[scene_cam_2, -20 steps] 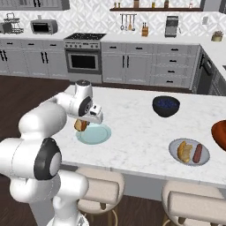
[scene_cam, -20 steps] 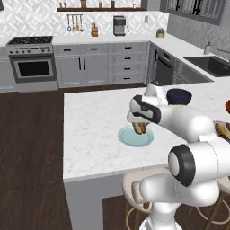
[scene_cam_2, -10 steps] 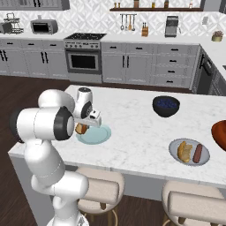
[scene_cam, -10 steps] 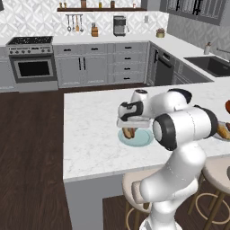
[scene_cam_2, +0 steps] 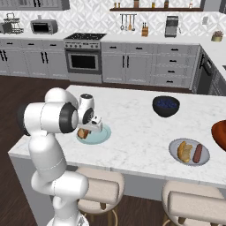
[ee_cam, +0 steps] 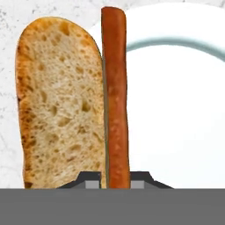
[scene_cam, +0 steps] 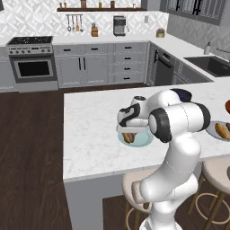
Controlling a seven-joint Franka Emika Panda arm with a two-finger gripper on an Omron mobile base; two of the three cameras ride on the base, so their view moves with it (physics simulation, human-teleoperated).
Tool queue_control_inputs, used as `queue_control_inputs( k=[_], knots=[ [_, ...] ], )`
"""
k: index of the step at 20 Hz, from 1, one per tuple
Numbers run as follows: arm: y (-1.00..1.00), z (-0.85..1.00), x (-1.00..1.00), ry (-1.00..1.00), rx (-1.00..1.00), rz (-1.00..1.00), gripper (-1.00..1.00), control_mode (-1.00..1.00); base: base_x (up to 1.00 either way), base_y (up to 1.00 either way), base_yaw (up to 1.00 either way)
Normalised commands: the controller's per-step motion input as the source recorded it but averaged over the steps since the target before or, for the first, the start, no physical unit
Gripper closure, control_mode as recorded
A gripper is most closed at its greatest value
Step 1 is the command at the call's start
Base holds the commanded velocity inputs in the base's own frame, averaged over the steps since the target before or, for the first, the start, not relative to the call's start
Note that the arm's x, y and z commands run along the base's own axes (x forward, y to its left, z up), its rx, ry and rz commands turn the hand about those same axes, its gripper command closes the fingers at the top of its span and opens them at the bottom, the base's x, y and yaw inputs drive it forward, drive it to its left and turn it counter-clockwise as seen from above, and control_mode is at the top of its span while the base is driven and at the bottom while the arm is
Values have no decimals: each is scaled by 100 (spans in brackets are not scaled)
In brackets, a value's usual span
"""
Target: Place one bun and one sausage from the bowl on each plate.
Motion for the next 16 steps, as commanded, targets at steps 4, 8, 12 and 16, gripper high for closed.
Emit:
queue_control_inputs(
  k=[4, 8, 12, 16],
  knots=[
    [0, -1, 0, -2, 0, 0, -100, -100, 0, 0, 0],
    [0, 0, 0, 0, 0, 0, -100, -100, 0, 0, 0],
    [5, 5, 0, 0, 0, 0, -100, -100, 0, 0, 0],
    [2, 15, 0, 0, 0, -2, -100, -100, 0, 0, 0]
  ],
)
